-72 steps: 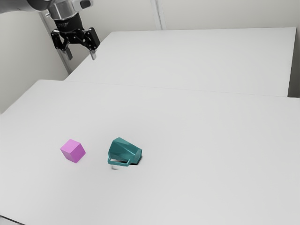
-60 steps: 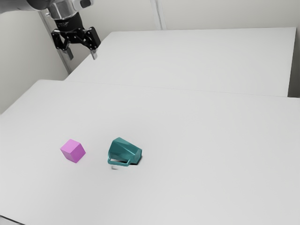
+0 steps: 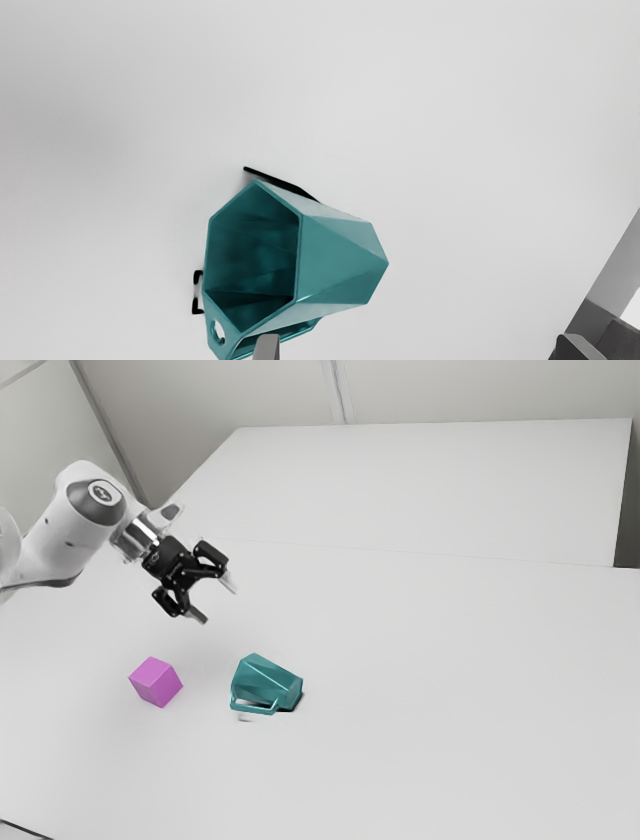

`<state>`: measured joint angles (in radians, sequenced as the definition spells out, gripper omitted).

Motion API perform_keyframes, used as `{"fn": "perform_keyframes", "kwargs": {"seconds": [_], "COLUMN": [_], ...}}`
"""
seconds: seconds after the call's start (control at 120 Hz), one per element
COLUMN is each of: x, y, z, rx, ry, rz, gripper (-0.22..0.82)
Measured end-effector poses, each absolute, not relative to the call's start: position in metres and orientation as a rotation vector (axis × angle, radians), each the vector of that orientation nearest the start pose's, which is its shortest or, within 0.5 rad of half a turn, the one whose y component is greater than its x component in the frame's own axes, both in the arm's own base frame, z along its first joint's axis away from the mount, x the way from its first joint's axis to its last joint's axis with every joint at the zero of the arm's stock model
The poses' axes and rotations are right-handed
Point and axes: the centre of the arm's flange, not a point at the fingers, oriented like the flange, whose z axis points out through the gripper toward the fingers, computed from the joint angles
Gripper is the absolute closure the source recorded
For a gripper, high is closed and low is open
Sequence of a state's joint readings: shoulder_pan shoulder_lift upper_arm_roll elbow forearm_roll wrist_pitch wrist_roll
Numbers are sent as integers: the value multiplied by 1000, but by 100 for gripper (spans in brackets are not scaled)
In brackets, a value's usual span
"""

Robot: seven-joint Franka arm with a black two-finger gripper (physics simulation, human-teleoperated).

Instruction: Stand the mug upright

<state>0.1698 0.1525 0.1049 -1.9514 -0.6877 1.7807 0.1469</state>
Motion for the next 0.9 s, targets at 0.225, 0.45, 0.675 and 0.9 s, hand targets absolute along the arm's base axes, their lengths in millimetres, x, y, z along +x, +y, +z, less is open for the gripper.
{"fn": "perform_keyframes", "kwargs": {"seconds": [0.225, 0.45, 0.675, 0.9], "x": [559, 527, 523, 505], "y": [107, 95, 66, 56], "z": [336, 297, 291, 283], "rx": [2363, 2292, 2223, 2195], "ry": [441, 401, 329, 302], "rz": [-177, -193, -149, -135], "gripper": [0, 0, 0, 0]}}
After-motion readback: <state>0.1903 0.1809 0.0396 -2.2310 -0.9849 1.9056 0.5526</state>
